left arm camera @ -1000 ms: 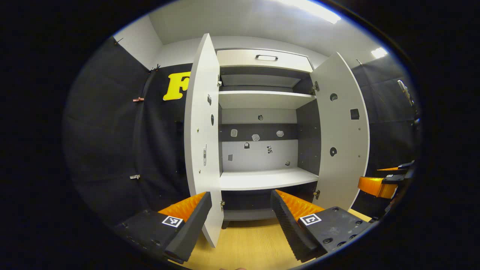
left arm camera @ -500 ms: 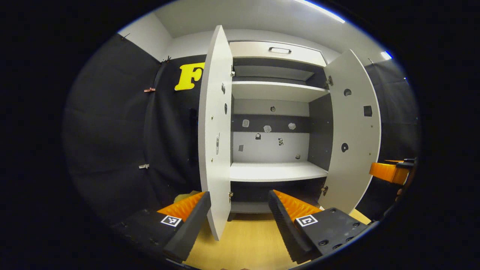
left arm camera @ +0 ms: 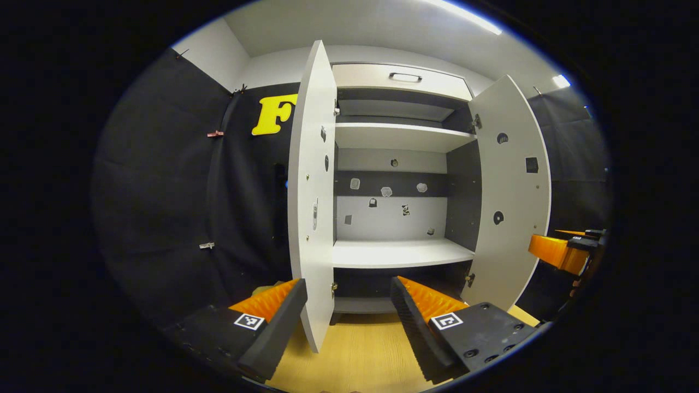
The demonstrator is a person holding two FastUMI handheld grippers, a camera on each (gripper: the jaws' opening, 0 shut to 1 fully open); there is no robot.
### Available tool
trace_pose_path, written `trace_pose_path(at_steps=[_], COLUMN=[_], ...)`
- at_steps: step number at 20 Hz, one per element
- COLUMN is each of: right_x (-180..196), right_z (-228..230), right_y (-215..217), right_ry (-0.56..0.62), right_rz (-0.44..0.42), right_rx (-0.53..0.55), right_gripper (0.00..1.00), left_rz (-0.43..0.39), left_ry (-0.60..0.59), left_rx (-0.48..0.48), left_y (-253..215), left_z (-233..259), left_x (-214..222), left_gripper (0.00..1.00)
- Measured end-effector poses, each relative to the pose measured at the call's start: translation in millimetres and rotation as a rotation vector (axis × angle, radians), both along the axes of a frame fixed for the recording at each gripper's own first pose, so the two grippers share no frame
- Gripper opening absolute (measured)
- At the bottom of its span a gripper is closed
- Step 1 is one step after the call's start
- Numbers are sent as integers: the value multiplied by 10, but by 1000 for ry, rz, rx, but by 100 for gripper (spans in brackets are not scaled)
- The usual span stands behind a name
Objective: Open the right door of the double-door shoe cabinet with the right hand, and open the left door with the left hand.
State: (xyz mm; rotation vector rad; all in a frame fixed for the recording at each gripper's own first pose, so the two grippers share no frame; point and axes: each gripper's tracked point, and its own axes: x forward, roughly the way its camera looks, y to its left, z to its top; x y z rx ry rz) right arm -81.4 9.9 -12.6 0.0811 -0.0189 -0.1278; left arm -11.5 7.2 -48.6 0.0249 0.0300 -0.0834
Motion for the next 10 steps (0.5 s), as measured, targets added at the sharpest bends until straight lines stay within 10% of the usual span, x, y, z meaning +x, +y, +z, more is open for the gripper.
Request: trace_pose_path(at_steps=[10], right_x=[-13], right_z=[-16], right_y=[-80], right_ry=[-9], right_rz=[-36], right_rx=[-19], right_gripper=[98], left_rz=[-31], left_ry=[1], left_rx=[-19], left_y=[45], left_z=[-56], left_x=[-19], left_gripper=[95])
